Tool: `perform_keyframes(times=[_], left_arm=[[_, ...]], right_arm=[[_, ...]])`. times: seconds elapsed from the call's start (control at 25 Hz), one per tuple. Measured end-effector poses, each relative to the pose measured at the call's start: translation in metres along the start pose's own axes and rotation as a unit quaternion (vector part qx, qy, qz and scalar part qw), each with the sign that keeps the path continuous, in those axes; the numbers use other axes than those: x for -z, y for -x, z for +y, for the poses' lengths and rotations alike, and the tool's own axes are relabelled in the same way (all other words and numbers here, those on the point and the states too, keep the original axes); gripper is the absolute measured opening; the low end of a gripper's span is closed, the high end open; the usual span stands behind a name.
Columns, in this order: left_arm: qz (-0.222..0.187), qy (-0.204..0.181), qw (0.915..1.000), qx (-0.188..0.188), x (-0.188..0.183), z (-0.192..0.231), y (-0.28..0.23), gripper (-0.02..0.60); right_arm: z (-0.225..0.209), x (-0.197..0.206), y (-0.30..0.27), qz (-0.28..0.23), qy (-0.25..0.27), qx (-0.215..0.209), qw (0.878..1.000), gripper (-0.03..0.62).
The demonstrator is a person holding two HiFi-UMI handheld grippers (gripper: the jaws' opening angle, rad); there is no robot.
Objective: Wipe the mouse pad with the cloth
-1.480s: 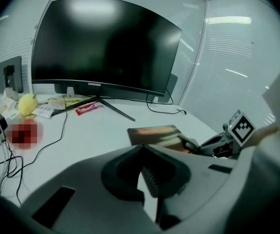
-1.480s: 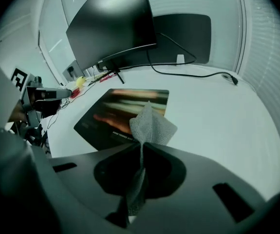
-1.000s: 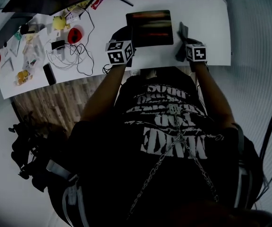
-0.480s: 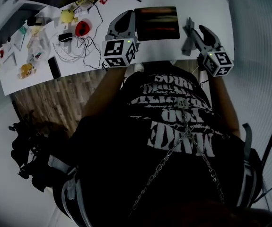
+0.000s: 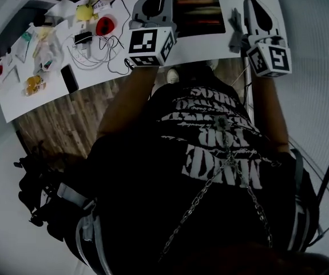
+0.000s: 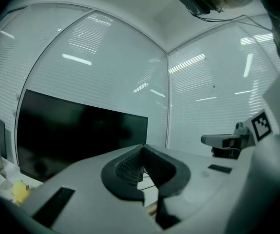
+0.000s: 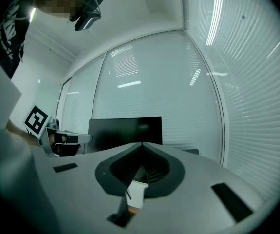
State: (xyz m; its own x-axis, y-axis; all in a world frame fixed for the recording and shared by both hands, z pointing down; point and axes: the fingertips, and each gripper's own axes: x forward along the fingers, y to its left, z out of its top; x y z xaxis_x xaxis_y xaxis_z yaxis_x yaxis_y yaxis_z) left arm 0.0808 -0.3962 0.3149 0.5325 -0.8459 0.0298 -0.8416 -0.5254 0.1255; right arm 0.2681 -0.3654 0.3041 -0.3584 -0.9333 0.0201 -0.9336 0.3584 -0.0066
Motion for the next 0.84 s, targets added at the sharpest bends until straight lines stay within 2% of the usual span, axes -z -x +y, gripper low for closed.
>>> perform_keyframes(times=[0.16,0.48,0.84], left_arm=[[0.007,-0.005,0.9998,0.02,0.009,-0.002,0.015,0.005],[0.005,0.013,0.9985,0.053,0.01,-0.009,0.034,0.005],[0.012,0.024,0.9978,0.061,0.019,-0.012,0.037,0.005]], right_arm=[[0.017,0.005,0.013,0.02,0.011,0.021,1.0,0.002],[0.034,0.008,0.043,0.045,0.017,0.051,0.998,0.0],[0.038,0.012,0.046,0.067,0.016,0.062,0.996,0.001]])
